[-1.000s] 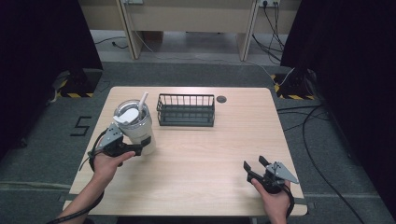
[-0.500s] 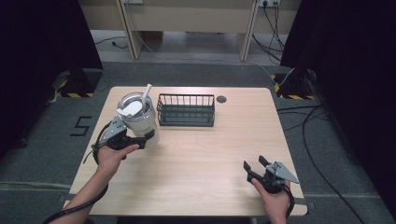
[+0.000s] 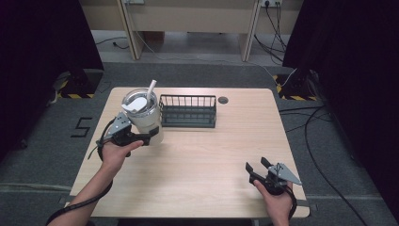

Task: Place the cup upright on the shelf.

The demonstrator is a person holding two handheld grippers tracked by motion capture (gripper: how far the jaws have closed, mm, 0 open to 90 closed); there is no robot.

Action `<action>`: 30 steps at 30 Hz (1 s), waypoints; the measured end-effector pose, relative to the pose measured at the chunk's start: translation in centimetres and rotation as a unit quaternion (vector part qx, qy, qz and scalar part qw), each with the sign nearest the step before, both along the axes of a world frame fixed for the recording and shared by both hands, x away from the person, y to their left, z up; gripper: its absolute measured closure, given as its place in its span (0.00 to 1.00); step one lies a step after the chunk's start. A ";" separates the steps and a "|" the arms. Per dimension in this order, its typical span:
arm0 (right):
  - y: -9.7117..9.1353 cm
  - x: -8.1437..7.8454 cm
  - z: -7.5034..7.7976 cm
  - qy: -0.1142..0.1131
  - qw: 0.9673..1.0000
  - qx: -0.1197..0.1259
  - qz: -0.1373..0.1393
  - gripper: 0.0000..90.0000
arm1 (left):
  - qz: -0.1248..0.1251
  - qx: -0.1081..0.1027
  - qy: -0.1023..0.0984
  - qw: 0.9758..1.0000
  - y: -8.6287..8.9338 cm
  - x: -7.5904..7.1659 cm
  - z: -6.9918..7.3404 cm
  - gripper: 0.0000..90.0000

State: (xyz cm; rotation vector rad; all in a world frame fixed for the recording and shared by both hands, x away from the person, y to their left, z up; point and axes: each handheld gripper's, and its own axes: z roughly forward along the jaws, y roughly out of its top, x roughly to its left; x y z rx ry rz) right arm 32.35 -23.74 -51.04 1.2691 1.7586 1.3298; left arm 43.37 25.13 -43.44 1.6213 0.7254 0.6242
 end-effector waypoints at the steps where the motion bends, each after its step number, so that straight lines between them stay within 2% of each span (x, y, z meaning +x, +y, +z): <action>1: -0.1 0.0 0.0 -0.001 1.000 -0.003 -0.001 0.35 | 0.000 0.001 -0.001 1.000 -0.1 0.1 0.1 0.11; 22: -0.1 0.1 -0.1 -0.001 1.000 0.002 -0.004 0.36 | -0.007 0.004 -0.002 1.000 -1.9 2.6 1.7 0.11; 30: -0.1 0.1 -0.1 -0.001 1.000 0.002 -0.004 0.36 | -0.007 0.005 -0.009 1.000 -2.5 3.4 2.7 0.11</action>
